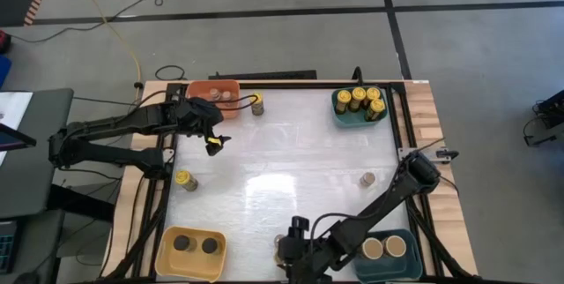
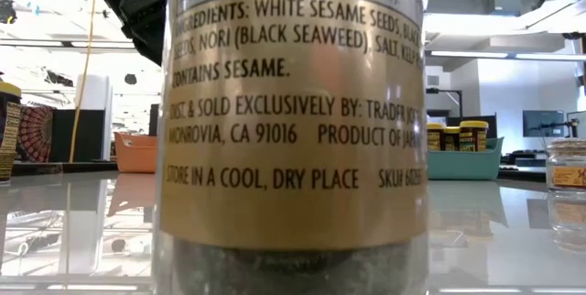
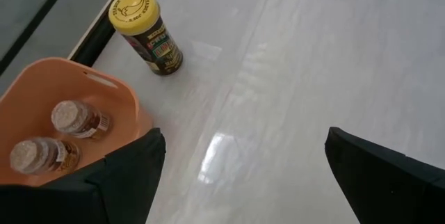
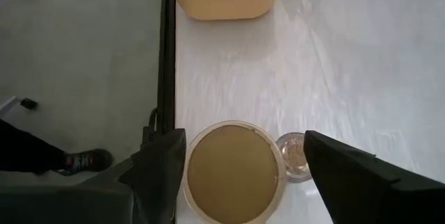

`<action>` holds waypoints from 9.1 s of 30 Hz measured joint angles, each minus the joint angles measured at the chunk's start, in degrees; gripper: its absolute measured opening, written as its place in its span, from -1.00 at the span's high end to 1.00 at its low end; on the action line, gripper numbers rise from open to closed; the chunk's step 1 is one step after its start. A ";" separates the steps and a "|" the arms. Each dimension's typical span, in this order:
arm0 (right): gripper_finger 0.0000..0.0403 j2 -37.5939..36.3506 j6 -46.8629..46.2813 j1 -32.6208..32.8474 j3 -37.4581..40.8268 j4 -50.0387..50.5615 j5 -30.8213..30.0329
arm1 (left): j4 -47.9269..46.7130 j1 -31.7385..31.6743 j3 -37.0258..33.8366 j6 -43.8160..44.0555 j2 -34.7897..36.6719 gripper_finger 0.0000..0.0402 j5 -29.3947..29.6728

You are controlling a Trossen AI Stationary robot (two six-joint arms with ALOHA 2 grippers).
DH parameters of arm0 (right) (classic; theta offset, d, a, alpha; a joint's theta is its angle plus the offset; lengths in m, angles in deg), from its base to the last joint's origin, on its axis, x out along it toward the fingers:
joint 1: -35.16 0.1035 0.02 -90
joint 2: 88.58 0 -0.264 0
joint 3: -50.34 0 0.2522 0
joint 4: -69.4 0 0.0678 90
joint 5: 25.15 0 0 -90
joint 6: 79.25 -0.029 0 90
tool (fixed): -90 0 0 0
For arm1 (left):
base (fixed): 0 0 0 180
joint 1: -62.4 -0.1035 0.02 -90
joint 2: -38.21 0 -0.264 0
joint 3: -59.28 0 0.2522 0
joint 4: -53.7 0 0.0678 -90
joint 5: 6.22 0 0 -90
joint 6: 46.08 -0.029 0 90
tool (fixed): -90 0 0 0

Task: Sort spices by type
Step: Put the gold seasoning bottle into the bottom teal dark blue bin, then put the bottom brown small seasoning bottle into the orange bin

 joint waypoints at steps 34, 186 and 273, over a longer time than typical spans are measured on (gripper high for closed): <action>-0.85 -0.44 9.99 0.66 5.70 -6.62 1.01 | 0.02 -0.01 0.00 0.12 -0.01 -0.89 0.02; -0.50 -24.20 -64.91 39.59 18.48 55.29 -10.84 | 2.23 0.00 0.00 6.68 0.00 -0.89 0.00; -0.50 -31.26 -52.93 7.71 22.84 47.38 -12.90 | -6.75 43.68 47.54 75.71 -66.66 -0.96 -5.17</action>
